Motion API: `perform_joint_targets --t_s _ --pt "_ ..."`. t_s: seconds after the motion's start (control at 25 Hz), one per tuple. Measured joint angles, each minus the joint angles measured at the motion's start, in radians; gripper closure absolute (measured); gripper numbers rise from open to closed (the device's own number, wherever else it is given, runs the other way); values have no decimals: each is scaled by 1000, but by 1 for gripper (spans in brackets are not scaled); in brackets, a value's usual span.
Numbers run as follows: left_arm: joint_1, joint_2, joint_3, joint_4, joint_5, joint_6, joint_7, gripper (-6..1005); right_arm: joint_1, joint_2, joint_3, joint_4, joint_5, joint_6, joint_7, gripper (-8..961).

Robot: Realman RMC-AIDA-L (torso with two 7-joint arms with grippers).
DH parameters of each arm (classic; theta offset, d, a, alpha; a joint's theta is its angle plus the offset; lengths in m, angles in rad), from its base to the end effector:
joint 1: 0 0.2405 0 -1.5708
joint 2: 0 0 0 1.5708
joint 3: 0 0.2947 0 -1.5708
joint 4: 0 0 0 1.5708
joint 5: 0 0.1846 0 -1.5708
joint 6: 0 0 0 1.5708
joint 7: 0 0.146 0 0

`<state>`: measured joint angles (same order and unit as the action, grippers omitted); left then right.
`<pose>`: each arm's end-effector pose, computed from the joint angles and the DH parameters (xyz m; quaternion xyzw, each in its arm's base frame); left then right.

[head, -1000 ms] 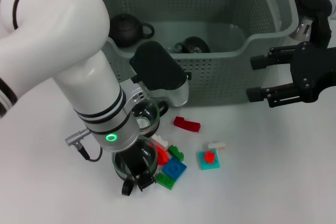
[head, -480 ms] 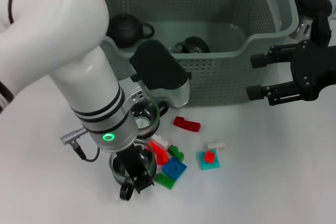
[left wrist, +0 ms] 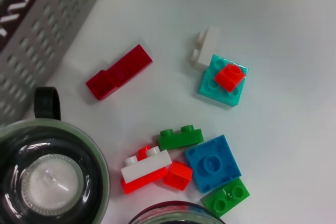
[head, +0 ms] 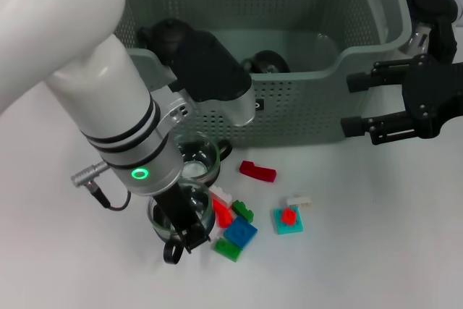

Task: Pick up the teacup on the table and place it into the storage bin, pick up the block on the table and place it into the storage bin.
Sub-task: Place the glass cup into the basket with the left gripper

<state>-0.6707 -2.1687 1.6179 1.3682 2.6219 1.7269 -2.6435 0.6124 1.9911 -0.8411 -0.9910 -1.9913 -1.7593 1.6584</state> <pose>-0.1763 0.3056 -0.0771 -0.9256 -0.2589 0.2689 0.0628 0.2179 0.3503 0.0366 -0.9757 0.1232 0.1697 0.0637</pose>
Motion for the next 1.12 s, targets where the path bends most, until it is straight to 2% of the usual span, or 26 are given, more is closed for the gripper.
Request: perform_joint_targets --t_s 0.16,0.28,0.52,0.72,0.8,0.84,0.88,0.96,1.04,1.12 --pt "1 0 -25 46 1 46 -2 955 -1 0 1 0 0 0 0 117" --pt "2 -4 -82 137 -11 127 -7 952 -3 -1 1 0 0 -1 0 117" --pt "-4 -5 -209 280 -150 220 -11 946 -6 -5 1 2 -4 -6 0 118" --pt "-53 0 -328 354 -236 254 -12 941 -10 -9 5 5 -6 -30 6 118" --pt "-91 1 -386 363 -253 256 -5 938 -15 -12 9 10 -7 -40 5 117" --pt "-91 1 -386 363 -253 256 -5 937 -18 -16 9 15 -7 -46 4 117" --pt "-155 10 -480 349 -259 250 16 936 -19 -21 10 24 -7 -53 3 117" --pt "-185 17 -520 328 -259 240 29 934 -21 -35 12 48 -7 -67 1 117" --pt "-240 38 -583 266 -258 208 56 932 -21 -45 13 69 -7 -73 -1 117" --pt "-276 65 -608 179 -255 150 77 930 -22 -52 13 84 -7 -76 -4 117"
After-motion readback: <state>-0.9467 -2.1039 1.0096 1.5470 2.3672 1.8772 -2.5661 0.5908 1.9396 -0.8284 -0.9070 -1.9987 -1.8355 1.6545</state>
